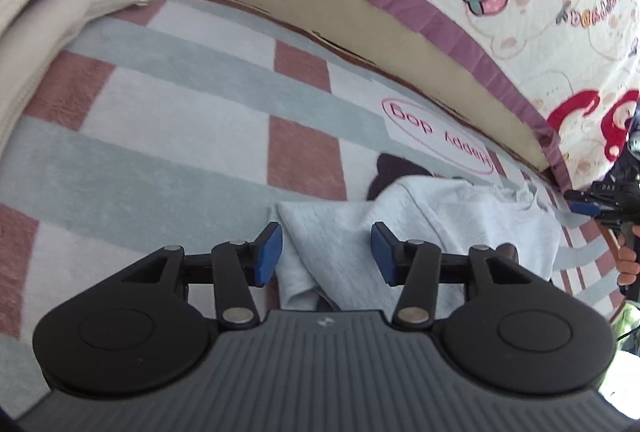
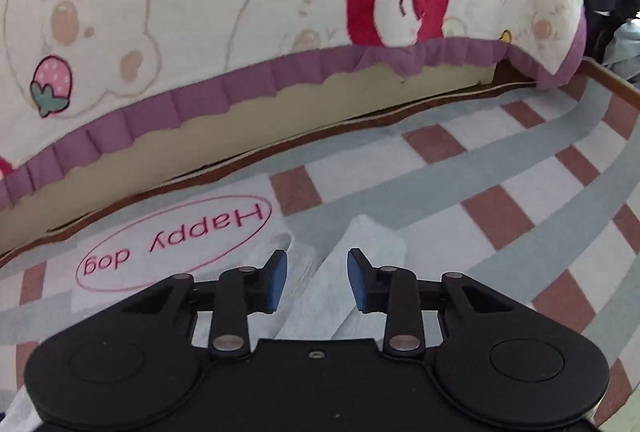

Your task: Fold clothes

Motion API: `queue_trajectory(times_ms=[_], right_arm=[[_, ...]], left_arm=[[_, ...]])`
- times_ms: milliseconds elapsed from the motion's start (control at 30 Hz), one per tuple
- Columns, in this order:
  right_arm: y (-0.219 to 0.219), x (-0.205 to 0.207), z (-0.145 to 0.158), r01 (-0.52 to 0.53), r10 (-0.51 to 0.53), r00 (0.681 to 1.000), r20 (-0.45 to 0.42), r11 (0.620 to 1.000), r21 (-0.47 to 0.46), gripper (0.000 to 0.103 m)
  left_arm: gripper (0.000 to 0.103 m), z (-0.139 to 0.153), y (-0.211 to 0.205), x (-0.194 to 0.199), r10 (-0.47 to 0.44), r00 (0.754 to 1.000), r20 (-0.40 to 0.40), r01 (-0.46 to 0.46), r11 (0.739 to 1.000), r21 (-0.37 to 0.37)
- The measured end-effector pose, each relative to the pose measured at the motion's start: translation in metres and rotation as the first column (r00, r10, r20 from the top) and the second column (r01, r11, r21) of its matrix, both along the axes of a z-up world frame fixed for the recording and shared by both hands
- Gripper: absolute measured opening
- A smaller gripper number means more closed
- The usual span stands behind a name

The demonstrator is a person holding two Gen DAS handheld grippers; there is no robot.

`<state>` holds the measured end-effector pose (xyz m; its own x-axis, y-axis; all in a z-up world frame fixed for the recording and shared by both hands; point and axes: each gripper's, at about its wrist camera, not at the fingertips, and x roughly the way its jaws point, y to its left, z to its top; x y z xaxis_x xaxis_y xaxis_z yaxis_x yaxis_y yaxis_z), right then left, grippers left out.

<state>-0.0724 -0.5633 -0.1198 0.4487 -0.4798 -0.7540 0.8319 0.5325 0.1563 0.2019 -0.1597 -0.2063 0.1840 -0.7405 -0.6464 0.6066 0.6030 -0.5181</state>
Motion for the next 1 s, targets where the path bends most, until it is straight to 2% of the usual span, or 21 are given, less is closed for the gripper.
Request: queue_trajectory(times_ms=[100, 167, 200, 267, 333, 367, 433, 500, 533, 600, 667, 733, 800, 867, 1000], right_arm=[[0.014, 0.013, 0.002, -0.145, 0.144, 0.989, 0.031, 0.989, 0.026, 0.041], [0.029, 0.026, 0.006, -0.242, 0.24, 0.97, 0.045, 0.969, 0.039, 0.05], [0.037, 0.032, 0.009, -0.29, 0.288, 0.956, 0.051, 0.956, 0.046, 0.052], [0.052, 0.046, 0.012, -0.356, 0.354, 0.934, 0.044, 0.933, 0.051, 0.057], [0.061, 0.061, 0.01, -0.393, 0.392, 0.92, 0.026, 0.917, 0.069, 0.057], [0.064, 0.069, 0.007, -0.407, 0.407, 0.913, 0.014, 0.91, 0.082, 0.057], [0.069, 0.086, 0.004, -0.425, 0.43, 0.902, -0.048, 0.901, 0.082, 0.057], [0.073, 0.1, 0.009, -0.45, 0.455, 0.887, -0.077, 0.89, 0.066, 0.057], [0.072, 0.107, 0.012, -0.463, 0.467, 0.881, -0.072, 0.884, 0.067, 0.057], [0.07, 0.116, 0.016, -0.472, 0.477, 0.878, -0.039, 0.877, 0.094, 0.057], [0.068, 0.125, 0.015, -0.47, 0.474, 0.881, -0.004, 0.874, 0.128, 0.058], [0.069, 0.133, 0.008, -0.462, 0.467, 0.884, 0.006, 0.873, 0.155, 0.059], [0.071, 0.143, -0.002, -0.456, 0.463, 0.886, 0.006, 0.871, 0.182, 0.059], [0.072, 0.153, -0.013, -0.451, 0.459, 0.888, 0.013, 0.867, 0.211, 0.059], [0.076, 0.178, -0.025, -0.462, 0.46, 0.885, 0.072, 0.847, 0.264, 0.059]], left_arm=[[0.053, -0.003, -0.007, -0.004, -0.026, 1.0, -0.017, 0.026, 0.999, -0.019], [0.051, -0.005, -0.012, -0.009, -0.063, 0.998, -0.006, 0.063, 0.998, -0.03], [0.036, -0.006, -0.015, -0.014, -0.086, 0.996, 0.018, 0.086, 0.996, -0.018], [0.011, -0.001, -0.028, -0.036, -0.152, 0.975, 0.164, 0.137, 0.985, 0.104], [0.007, 0.017, -0.031, -0.049, -0.152, 0.944, 0.294, 0.117, 0.984, 0.131], [0.007, 0.033, -0.027, -0.049, -0.11, 0.928, 0.355, 0.077, 0.991, 0.105], [0.006, 0.069, -0.013, -0.045, 0.011, 0.881, 0.473, -0.022, 1.0, 0.017], [0.006, 0.098, 0.003, -0.04, 0.118, 0.833, 0.54, -0.107, 0.993, -0.053], [0.006, 0.104, 0.011, -0.038, 0.145, 0.83, 0.538, -0.125, 0.989, -0.073], [0.006, 0.096, 0.02, -0.033, 0.152, 0.856, 0.495, -0.135, 0.988, -0.071], [0.006, 0.078, 0.023, -0.032, 0.137, 0.891, 0.432, -0.139, 0.99, -0.029], [0.006, 0.056, 0.024, -0.03, 0.119, 0.94, 0.32, -0.139, 0.989, 0.04], [0.006, 0.039, 0.03, -0.026, 0.129, 0.973, 0.19, -0.14, 0.989, 0.048], [0.006, 0.035, 0.032, -0.025, 0.138, 0.98, 0.145, -0.144, 0.989, 0.032], [0.006, 0.037, 0.033, -0.027, 0.129, 0.967, 0.218, -0.147, 0.987, 0.066]])
